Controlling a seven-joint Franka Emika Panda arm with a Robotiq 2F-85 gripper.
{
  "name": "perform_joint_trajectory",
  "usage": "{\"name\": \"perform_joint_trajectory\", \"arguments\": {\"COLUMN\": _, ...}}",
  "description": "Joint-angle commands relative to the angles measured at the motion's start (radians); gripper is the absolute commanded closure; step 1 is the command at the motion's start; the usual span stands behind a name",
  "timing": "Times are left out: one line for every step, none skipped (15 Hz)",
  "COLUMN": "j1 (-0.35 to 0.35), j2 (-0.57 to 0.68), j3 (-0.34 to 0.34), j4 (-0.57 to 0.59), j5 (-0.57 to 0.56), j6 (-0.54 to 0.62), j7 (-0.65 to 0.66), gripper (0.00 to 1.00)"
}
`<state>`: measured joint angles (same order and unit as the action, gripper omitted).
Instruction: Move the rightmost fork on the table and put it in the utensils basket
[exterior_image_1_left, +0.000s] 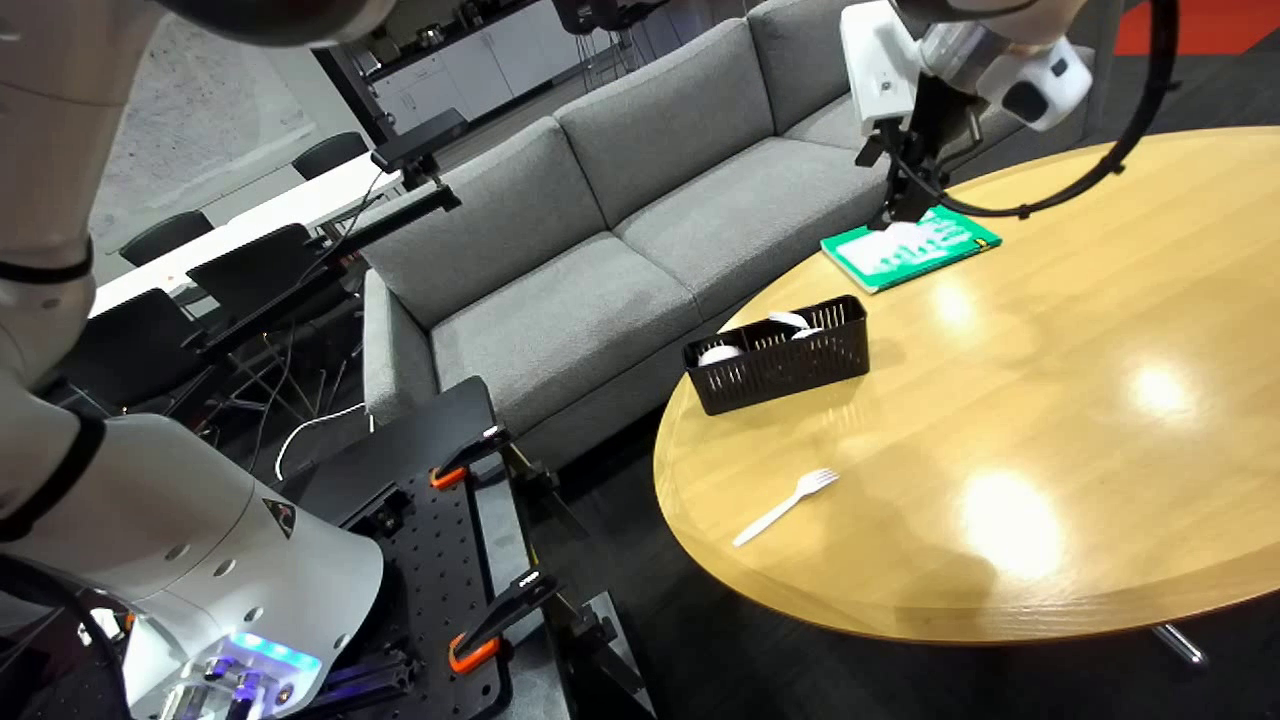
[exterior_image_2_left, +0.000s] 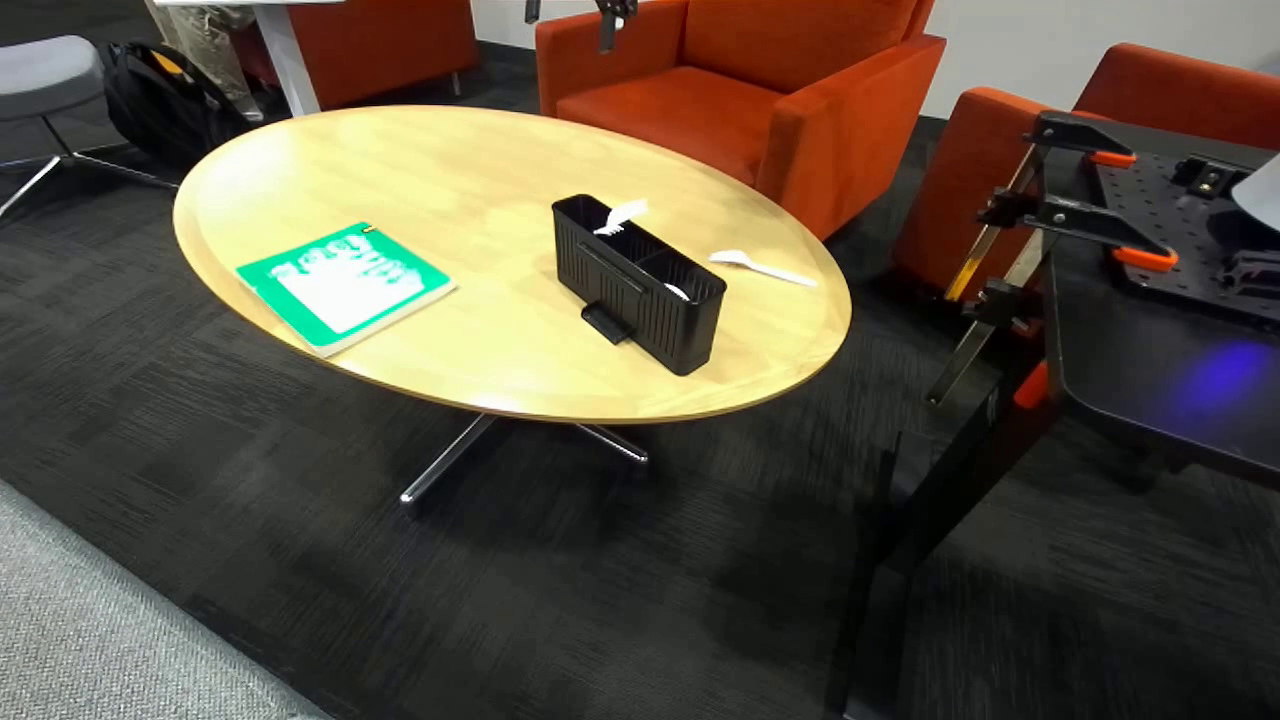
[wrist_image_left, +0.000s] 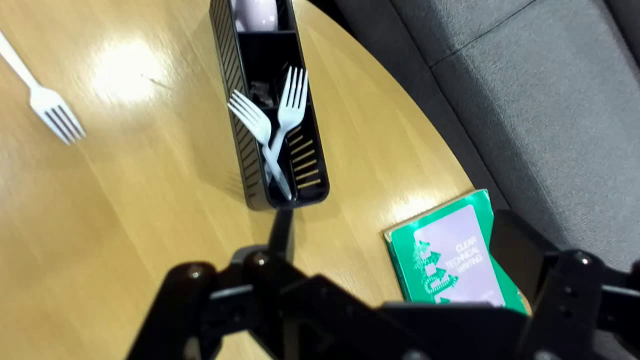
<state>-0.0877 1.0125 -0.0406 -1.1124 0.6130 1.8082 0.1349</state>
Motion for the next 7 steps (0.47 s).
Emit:
{"name": "perform_joint_trajectory", "arguments": {"j1": 0.011, "j2": -0.182, "j3": 0.025, "j4": -0.234, "j5": -0.08, "j6": 0.145, "j7": -0.1, "gripper": 0.0}}
{"name": "perform_joint_trajectory", "arguments": {"j1": 0.005, "j2": -0.215, "j3": 0.04, "j4": -0.274, "j5": -0.096, "j6": 0.164, "j7": -0.119, "gripper": 0.0}}
{"name": "perform_joint_trajectory", "arguments": {"j1": 0.003, "j2": -0.247, "j3": 0.049, "j4": -0.314, "j5": -0.112, "j6": 0.188, "j7": -0.134, "gripper": 0.0}}
{"name": "perform_joint_trajectory", "arguments": {"j1": 0.002, "j2": -0.279, "j3": 0.057, "j4": -0.356, "j5": -0.128, "j6": 0.211, "j7": -0.153, "gripper": 0.0}}
{"name": "perform_joint_trajectory", "arguments": {"j1": 0.015, "j2": -0.312, "j3": 0.049, "j4": -0.399, "j5": -0.159, "j6": 0.229, "j7": -0.147, "gripper": 0.0}}
{"name": "perform_joint_trajectory", "arguments": {"j1": 0.012, "j2": -0.341, "j3": 0.057, "j4": -0.439, "j5": -0.172, "j6": 0.237, "j7": -0.164, "gripper": 0.0}}
{"name": "perform_joint_trajectory", "arguments": {"j1": 0.014, "j2": -0.373, "j3": 0.062, "j4": -0.483, "j5": -0.19, "j6": 0.247, "j7": -0.176, "gripper": 0.0}}
